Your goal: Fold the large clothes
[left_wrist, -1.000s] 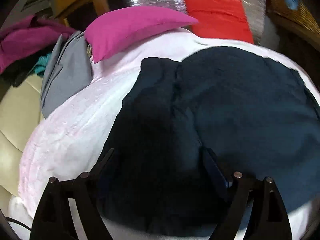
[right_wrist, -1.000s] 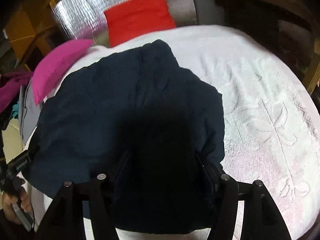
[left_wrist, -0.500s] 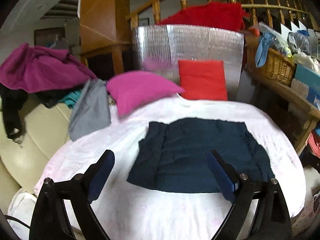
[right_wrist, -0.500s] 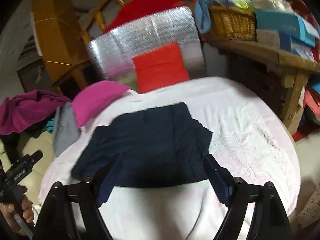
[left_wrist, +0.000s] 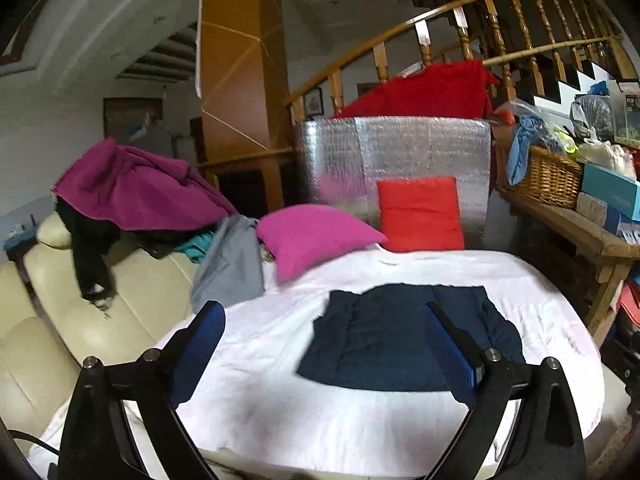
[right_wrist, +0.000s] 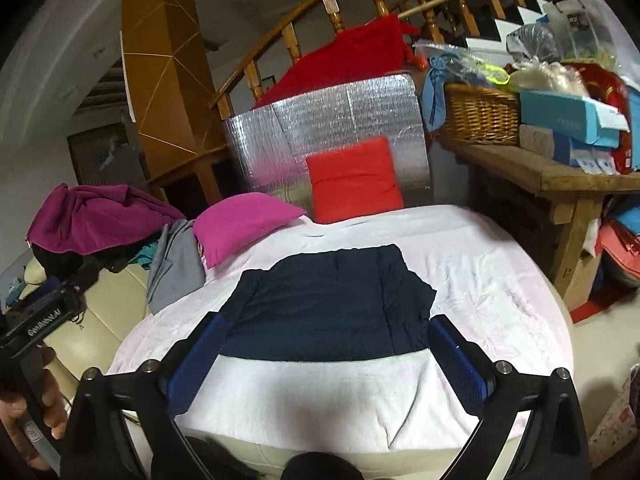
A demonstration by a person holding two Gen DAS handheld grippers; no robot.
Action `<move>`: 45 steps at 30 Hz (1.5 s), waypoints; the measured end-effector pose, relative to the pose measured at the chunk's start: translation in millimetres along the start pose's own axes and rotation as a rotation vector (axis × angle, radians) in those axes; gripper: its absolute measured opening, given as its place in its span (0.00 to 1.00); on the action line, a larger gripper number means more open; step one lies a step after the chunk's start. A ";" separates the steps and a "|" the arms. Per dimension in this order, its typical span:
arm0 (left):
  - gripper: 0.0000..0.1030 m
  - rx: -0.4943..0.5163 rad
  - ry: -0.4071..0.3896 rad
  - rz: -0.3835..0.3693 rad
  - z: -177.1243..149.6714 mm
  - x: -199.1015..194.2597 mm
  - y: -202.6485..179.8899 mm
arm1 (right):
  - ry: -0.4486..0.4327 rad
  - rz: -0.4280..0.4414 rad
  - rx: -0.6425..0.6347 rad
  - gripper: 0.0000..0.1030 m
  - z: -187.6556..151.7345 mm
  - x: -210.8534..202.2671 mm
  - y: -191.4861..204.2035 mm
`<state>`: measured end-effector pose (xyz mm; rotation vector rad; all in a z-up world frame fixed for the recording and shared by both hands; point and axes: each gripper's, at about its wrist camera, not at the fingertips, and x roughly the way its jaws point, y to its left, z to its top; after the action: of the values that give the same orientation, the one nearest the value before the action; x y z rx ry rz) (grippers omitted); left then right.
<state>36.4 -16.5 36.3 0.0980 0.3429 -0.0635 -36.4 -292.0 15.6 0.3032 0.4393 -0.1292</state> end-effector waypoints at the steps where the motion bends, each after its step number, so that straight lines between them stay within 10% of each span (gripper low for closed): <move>1: 0.97 -0.004 -0.011 0.005 0.8 -7.2 1.8 | -0.006 0.001 -0.005 0.99 -1.0 -5.9 3.3; 45: 0.99 -0.024 -0.097 -0.004 6.4 -69.4 14.0 | 0.001 -0.051 0.014 1.00 -4.7 -27.8 25.7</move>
<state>-25.5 -0.1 67.0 0.0702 0.2473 -0.0677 -58.4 -264.6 30.4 0.3059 0.4474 -0.1820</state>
